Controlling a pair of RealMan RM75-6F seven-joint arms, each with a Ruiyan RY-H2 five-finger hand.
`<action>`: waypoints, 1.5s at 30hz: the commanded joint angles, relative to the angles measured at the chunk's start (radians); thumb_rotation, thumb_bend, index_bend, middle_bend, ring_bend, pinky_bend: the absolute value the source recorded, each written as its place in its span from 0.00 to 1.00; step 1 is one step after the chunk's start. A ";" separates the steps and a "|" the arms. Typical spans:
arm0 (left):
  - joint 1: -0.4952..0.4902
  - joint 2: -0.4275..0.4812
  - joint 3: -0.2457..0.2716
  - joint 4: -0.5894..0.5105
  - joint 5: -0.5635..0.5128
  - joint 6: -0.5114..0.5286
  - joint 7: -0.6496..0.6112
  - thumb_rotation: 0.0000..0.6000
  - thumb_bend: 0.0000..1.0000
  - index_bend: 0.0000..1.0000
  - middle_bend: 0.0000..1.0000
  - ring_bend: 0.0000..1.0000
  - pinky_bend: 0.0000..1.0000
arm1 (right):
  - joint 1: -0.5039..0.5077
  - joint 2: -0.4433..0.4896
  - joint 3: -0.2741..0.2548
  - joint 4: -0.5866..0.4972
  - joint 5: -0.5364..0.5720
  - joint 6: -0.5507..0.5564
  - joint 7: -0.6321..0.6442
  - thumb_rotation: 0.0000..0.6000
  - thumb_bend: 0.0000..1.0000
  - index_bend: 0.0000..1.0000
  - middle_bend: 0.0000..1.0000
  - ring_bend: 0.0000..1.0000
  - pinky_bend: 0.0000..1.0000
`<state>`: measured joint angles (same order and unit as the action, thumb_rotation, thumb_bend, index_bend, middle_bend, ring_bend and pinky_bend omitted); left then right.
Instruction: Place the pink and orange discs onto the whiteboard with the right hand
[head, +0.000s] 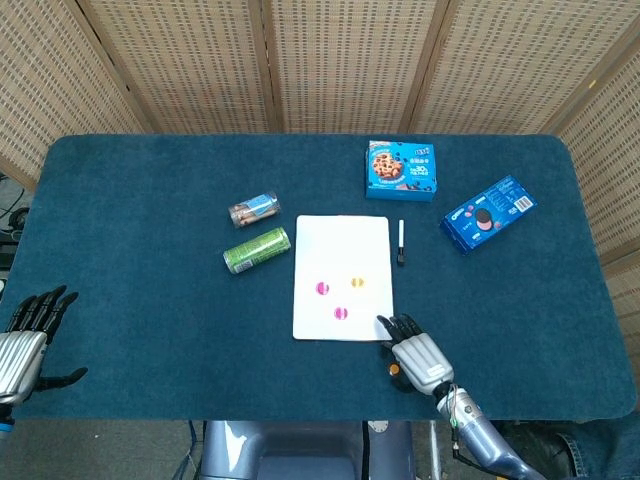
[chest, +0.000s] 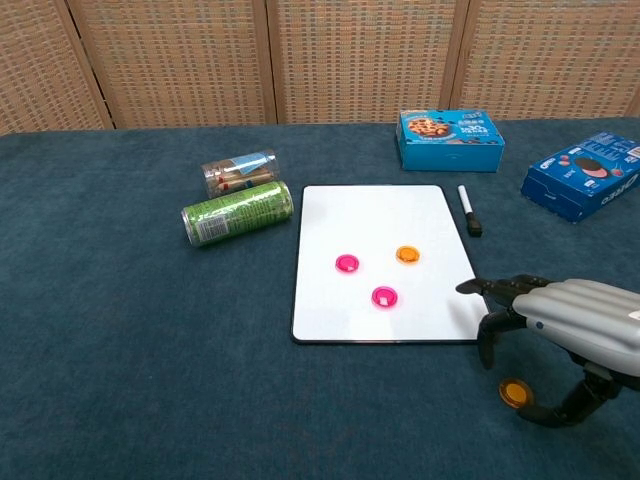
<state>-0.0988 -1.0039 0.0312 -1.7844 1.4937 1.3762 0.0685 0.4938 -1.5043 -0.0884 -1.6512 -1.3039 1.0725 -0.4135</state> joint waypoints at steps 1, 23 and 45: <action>0.000 0.000 0.000 0.000 0.000 0.000 0.000 1.00 0.00 0.00 0.00 0.00 0.00 | -0.002 -0.002 0.002 0.004 -0.002 -0.003 -0.001 1.00 0.32 0.40 0.00 0.00 0.00; -0.001 -0.003 0.000 0.000 -0.002 -0.002 0.006 1.00 0.00 0.00 0.00 0.00 0.00 | -0.026 -0.010 0.002 0.051 -0.040 -0.019 0.019 1.00 0.34 0.40 0.00 0.00 0.00; -0.001 -0.002 0.001 -0.001 -0.001 -0.003 0.003 1.00 0.00 0.00 0.00 0.00 0.00 | -0.031 -0.016 0.024 0.058 -0.030 -0.052 0.013 1.00 0.35 0.42 0.00 0.00 0.00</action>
<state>-0.0997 -1.0056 0.0327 -1.7850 1.4925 1.3733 0.0713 0.4623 -1.5204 -0.0650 -1.5934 -1.3338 1.0213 -0.4000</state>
